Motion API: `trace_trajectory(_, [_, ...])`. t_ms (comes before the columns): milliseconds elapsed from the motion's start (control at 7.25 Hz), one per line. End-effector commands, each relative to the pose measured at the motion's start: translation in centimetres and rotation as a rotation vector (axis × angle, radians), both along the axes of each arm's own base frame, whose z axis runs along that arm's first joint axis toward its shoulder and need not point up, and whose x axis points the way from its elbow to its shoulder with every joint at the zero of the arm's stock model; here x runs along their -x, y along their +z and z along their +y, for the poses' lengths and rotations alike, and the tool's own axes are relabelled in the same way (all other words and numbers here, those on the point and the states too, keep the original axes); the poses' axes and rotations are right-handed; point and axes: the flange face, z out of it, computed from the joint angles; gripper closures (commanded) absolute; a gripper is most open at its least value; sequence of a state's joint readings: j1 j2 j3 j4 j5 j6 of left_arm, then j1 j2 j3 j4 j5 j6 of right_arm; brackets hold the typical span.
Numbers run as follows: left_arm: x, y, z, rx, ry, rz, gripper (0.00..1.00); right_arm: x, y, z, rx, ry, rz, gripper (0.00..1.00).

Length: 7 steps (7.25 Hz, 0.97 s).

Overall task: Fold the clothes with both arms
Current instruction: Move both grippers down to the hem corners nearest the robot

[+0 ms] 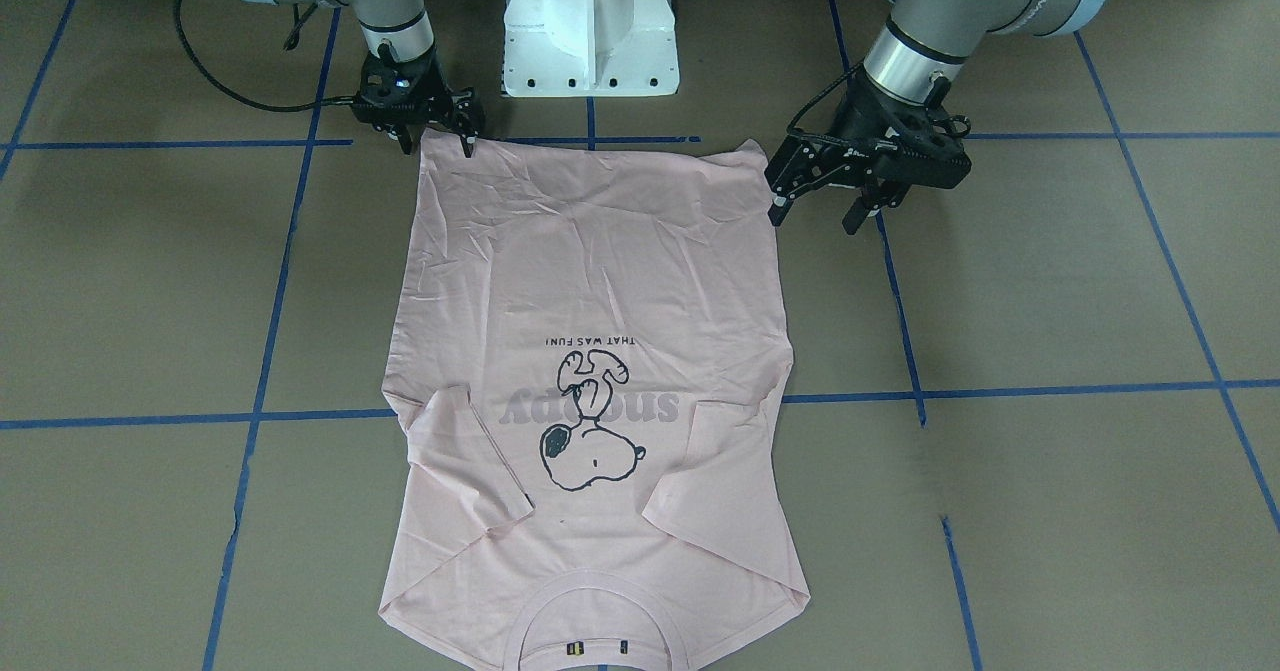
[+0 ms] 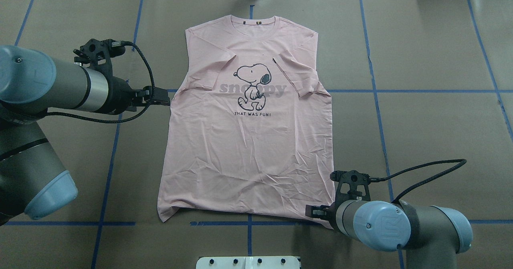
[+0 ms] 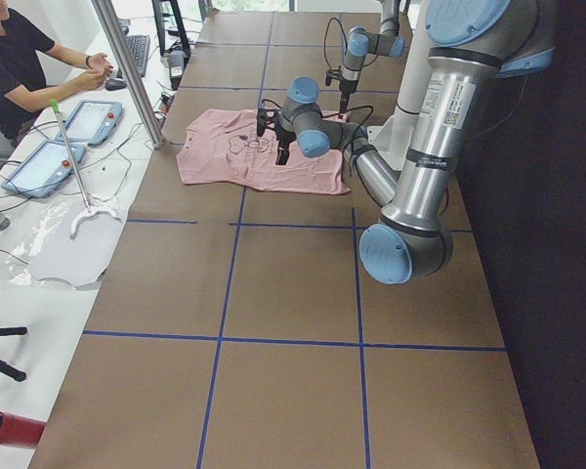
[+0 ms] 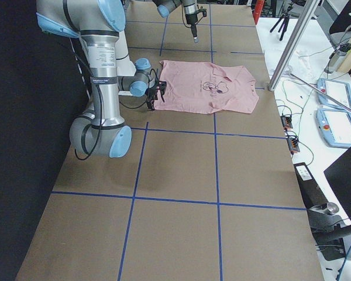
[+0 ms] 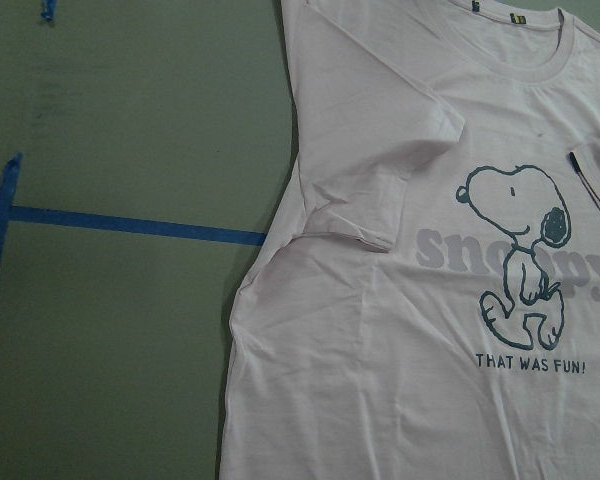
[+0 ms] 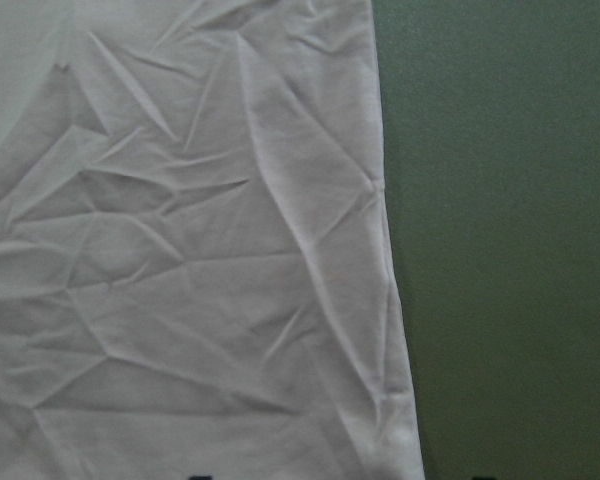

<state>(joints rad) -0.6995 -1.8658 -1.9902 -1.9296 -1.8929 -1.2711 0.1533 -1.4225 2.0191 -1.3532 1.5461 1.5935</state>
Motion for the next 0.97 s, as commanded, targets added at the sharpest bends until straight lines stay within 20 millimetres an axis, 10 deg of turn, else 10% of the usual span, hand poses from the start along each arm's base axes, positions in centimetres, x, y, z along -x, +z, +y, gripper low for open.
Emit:
trace_trajectory(0, [0.0, 0.0, 0.0, -0.002, -0.001, 0.000, 0.00, -0.6, -0.6, -0.1, 0.018, -0.014, -0.017, 0.92])
trace_trajectory(828, [-0.5, -0.7, -0.1, -0.005, 0.002, 0.008, 0.00, -1.6, -1.1, -0.5, 0.019, -0.003, -0.027, 1.00])
